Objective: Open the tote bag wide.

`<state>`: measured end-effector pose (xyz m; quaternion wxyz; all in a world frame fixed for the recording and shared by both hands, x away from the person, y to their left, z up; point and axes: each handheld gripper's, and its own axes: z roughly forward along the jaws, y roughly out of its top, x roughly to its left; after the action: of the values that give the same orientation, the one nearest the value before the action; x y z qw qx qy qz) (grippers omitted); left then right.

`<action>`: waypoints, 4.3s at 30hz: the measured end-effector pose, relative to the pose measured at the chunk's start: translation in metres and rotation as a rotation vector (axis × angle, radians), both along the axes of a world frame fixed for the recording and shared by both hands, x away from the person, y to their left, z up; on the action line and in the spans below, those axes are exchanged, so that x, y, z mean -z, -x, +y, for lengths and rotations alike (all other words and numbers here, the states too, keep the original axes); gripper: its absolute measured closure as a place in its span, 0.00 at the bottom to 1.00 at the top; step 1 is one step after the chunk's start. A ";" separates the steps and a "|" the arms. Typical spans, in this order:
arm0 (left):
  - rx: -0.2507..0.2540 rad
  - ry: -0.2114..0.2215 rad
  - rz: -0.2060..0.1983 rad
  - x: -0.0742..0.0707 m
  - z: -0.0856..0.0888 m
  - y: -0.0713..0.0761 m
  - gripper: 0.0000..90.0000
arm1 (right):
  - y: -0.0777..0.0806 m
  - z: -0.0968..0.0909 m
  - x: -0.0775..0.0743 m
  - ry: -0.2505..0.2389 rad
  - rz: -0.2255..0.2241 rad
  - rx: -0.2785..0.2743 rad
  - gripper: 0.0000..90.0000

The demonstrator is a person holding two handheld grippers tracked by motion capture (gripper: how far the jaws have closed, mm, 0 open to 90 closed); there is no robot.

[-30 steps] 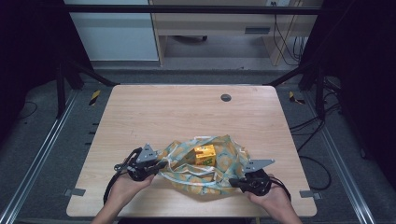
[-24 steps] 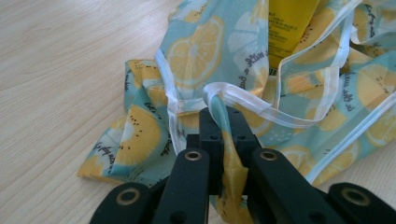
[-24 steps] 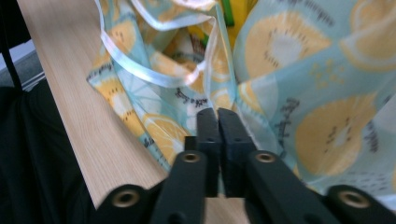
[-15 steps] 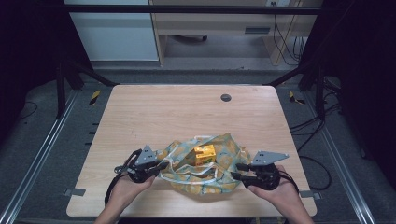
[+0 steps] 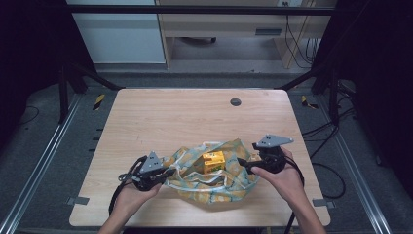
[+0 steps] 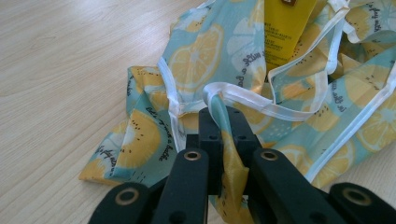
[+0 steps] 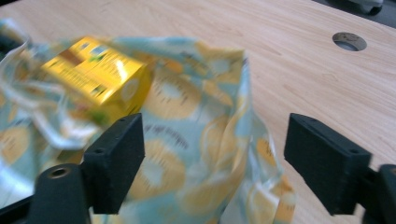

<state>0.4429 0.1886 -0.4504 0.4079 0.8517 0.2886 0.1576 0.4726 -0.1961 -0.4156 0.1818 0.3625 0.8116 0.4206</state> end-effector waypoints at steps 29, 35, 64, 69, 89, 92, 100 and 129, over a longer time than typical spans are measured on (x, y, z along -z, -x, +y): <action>-0.061 -0.072 0.024 0.029 -0.014 -0.029 0.98 | -0.055 -0.026 0.058 0.059 0.148 0.133 1.00; -0.060 -0.073 0.032 0.031 -0.009 -0.024 0.99 | -0.054 -0.028 0.061 0.072 0.147 0.145 1.00; -0.019 -0.139 0.033 0.028 -0.012 -0.004 1.00 | -0.070 -0.020 0.067 0.116 0.156 0.161 1.00; -0.016 -0.142 0.034 0.028 -0.012 -0.003 1.00 | -0.074 -0.017 0.063 0.143 0.144 0.158 1.00; -0.063 -0.016 -0.047 -0.006 -0.005 0.009 0.43 | -0.043 -0.021 -0.001 0.064 -0.019 0.248 0.32; -0.064 -0.001 -0.053 -0.011 -0.006 0.010 0.38 | -0.039 -0.018 -0.010 0.049 -0.029 0.248 0.29; -0.049 -0.004 -0.067 -0.031 -0.012 -0.003 0.34 | -0.012 0.002 -0.023 0.028 -0.044 0.219 0.33; 0.079 -0.139 0.027 -0.003 -0.069 -0.046 0.76 | 0.039 0.016 0.035 0.011 0.119 0.254 0.17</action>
<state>0.4893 0.1196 -0.4476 0.3498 0.8908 0.2487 0.1493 0.4341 -0.1804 -0.4506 0.1870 0.4857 0.7707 0.3676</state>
